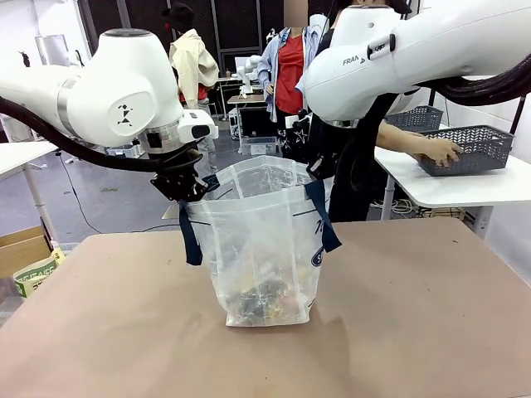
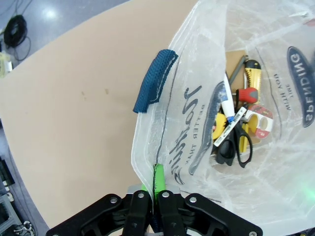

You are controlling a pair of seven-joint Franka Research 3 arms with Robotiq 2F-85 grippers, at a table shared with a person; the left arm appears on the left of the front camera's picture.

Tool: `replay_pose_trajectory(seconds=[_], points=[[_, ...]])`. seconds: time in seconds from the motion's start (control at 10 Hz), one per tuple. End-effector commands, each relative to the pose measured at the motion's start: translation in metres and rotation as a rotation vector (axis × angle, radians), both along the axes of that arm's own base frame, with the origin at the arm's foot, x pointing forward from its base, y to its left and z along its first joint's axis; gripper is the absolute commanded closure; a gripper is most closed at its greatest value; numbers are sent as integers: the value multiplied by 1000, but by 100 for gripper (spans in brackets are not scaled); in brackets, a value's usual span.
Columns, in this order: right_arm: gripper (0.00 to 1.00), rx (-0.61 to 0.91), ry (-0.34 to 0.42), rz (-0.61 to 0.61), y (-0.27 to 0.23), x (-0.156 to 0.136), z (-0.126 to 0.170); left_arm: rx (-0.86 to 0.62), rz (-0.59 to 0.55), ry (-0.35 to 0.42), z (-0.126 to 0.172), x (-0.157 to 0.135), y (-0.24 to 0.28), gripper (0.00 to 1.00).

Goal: Transfer purchased items from the store into the shopping bag.
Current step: Move the Reusable shopping bag to the right side of the table.

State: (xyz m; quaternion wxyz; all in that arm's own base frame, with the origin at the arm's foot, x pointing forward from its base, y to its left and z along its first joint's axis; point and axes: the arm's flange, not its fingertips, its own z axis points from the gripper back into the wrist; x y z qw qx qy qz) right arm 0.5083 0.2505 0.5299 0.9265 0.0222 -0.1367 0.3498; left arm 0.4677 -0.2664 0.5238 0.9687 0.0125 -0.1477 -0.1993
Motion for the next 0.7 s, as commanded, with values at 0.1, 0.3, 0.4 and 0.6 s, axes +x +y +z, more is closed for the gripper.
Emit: replay_pose_trajectory(seconds=[0.1, 0.3, 0.4, 0.6], points=[[100, -32, 15, -71, 20, 0, 8, -98, -55, 29, 6, 3, -17, 100], [100, -14, 31, -136, 31, 7, 8, -142, -28, 63, 7, 5, -23, 100], [100, 7, 54, -197, 40, 10, 10, -191, 49, 107, 9, 6, -31, 100], [100, 37, 63, -283, 50, 13, 10, -212, 174, 144, 10, 9, -39, 100]])
